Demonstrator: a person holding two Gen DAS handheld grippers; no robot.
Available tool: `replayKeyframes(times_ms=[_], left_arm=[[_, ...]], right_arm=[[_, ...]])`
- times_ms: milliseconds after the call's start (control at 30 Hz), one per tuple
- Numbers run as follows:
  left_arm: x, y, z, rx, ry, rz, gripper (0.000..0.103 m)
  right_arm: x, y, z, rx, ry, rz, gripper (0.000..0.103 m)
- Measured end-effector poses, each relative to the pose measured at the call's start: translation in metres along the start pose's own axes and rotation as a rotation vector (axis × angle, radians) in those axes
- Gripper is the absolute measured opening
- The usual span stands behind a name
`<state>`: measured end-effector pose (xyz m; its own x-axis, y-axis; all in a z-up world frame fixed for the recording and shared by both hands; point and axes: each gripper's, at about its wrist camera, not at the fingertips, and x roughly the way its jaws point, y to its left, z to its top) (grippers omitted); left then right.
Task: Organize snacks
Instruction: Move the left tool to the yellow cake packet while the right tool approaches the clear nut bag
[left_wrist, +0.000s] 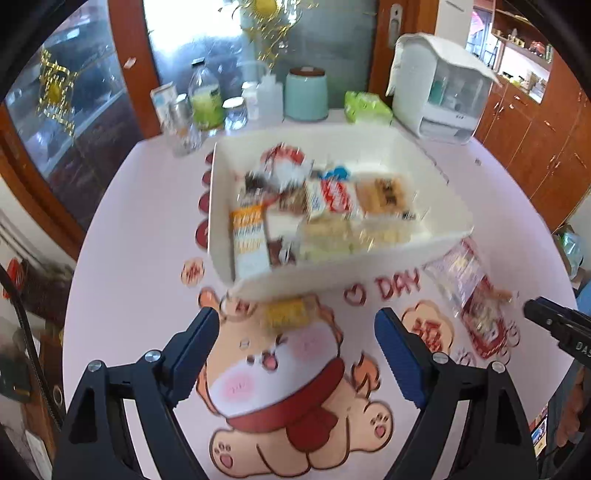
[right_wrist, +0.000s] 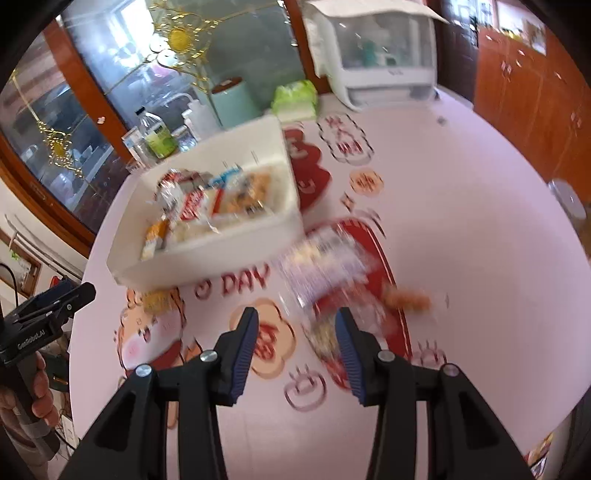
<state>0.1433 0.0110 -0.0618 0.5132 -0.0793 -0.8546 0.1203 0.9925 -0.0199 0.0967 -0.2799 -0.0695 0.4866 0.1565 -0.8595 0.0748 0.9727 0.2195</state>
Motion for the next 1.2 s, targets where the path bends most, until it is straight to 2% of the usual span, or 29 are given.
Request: replayKeyframes(times_ms=[333, 533, 733, 967, 1200], left_arm=[[0.038, 0.016, -0.056, -0.083, 0.120, 0.013, 0.085], [0.057, 0.015, -0.066, -0.139, 0.138, 0.004, 0.085], [0.075, 0.018, -0.058, -0.222, 0.120, 0.002, 0.085], [0.102, 0.028, -0.038, -0.314, 0.094, 0.023, 0.085], [0.123, 0.026, -0.021, -0.321, 0.092, 0.036, 0.085]], right_arm=[[0.015, -0.037, -0.061, 0.098, 0.075, 0.000, 0.044], [0.025, -0.036, -0.072, 0.131, 0.090, 0.035, 0.044], [0.034, -0.036, -0.060, 0.182, 0.088, 0.072, 0.044], [0.056, -0.055, -0.032, 0.355, 0.103, 0.117, 0.044], [0.076, -0.055, -0.014, 0.424, 0.113, 0.039, 0.044]])
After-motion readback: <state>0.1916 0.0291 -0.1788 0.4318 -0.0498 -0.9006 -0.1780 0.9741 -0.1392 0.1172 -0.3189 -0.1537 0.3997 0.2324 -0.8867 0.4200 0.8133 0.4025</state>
